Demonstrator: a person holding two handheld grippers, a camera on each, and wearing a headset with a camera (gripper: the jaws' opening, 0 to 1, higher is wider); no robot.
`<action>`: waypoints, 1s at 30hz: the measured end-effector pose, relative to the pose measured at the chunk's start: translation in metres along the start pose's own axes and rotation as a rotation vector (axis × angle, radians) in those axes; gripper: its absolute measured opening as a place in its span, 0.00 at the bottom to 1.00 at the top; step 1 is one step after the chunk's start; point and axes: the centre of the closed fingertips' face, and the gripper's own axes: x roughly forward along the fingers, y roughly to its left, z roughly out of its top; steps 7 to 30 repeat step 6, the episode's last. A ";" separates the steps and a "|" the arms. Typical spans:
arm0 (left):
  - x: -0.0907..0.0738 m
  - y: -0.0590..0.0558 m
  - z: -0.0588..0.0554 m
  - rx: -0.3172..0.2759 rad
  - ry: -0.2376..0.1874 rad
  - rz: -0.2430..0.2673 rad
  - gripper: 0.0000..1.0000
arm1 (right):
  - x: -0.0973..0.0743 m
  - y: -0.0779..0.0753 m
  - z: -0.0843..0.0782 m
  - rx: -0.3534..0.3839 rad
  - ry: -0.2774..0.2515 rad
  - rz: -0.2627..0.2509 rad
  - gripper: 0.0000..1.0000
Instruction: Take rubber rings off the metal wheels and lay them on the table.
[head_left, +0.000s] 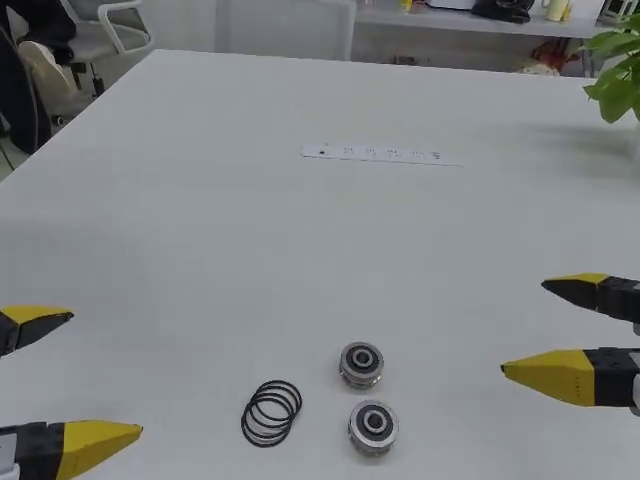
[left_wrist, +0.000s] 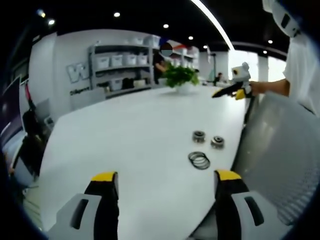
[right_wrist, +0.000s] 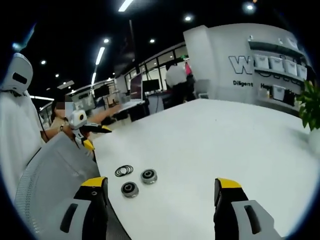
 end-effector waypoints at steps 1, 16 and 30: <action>0.000 0.000 -0.001 -0.002 0.000 0.001 0.80 | -0.001 -0.001 -0.003 0.005 0.003 -0.004 0.89; -0.001 -0.002 -0.004 -0.016 0.006 0.005 0.80 | -0.005 -0.006 -0.027 0.038 0.052 -0.028 0.96; -0.001 -0.002 -0.004 -0.016 0.006 0.005 0.80 | -0.005 -0.006 -0.027 0.038 0.052 -0.028 0.96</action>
